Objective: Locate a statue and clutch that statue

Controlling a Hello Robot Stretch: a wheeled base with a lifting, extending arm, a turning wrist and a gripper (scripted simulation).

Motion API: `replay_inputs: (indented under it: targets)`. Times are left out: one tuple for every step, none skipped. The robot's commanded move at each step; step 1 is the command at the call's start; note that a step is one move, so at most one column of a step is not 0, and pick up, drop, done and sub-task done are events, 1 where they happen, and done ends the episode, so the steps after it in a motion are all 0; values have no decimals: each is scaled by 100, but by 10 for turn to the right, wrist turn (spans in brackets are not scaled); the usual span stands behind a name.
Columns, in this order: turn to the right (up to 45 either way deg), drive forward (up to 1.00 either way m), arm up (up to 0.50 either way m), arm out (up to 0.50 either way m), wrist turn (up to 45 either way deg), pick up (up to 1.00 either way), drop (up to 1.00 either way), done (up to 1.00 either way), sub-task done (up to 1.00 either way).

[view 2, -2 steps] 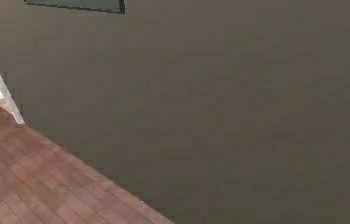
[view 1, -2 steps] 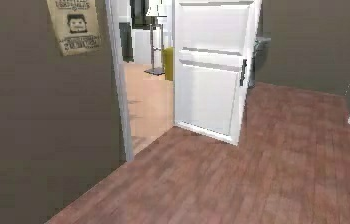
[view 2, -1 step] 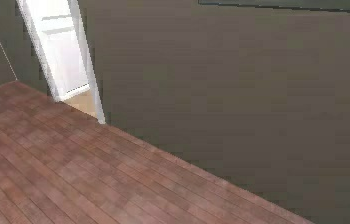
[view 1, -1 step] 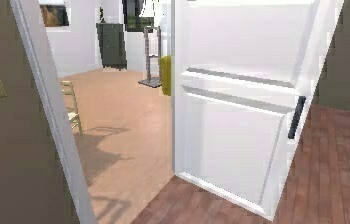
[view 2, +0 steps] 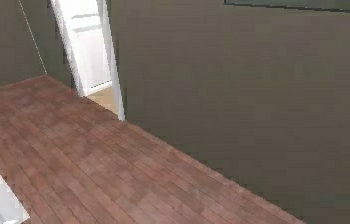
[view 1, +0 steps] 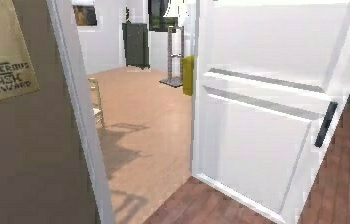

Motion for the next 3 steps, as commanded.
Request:
replay_inputs:
  targets:
    - [0,75,0,0,0,0,0,0,0]
    - [30,0,0,0,0,0,0,0,0]
    - [0,45,0,0,0,0,0,0,0]
